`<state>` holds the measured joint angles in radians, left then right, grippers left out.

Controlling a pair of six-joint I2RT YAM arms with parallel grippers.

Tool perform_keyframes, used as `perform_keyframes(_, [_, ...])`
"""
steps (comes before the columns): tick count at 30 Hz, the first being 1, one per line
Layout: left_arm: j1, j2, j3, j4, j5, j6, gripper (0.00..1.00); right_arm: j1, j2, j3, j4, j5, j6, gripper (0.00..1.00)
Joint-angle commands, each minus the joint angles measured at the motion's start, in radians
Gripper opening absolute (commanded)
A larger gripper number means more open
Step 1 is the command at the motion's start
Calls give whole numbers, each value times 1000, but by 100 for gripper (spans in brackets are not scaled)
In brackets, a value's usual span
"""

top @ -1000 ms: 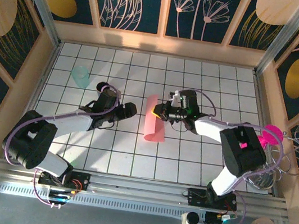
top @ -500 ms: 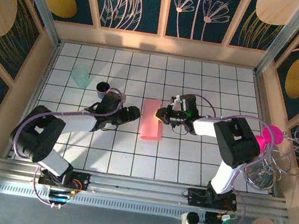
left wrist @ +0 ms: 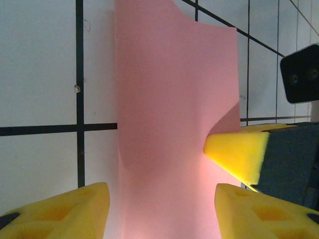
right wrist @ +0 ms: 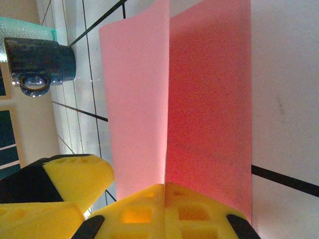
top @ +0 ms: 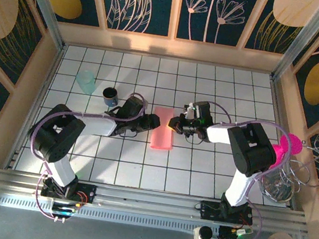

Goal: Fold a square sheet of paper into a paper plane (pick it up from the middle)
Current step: First fold in half a square sheet of paper at the center of the table.

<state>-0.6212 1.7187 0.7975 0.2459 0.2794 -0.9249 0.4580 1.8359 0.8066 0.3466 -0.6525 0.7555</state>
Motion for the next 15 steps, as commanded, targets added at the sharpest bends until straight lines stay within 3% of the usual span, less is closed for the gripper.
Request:
perform_keyframes(1, [-11,39,36,-51,-14,-4,56,-13,20,29,-8,-19,-27,5])
perform_keyframes(9, [-22,100,90,-119,-20,9,50,-18,32,40,-11,-39,-27,6])
perform_keyframes(15, [-30,144,108,-216,-97,5,40,-21,27,46,-31,-36,-32,12])
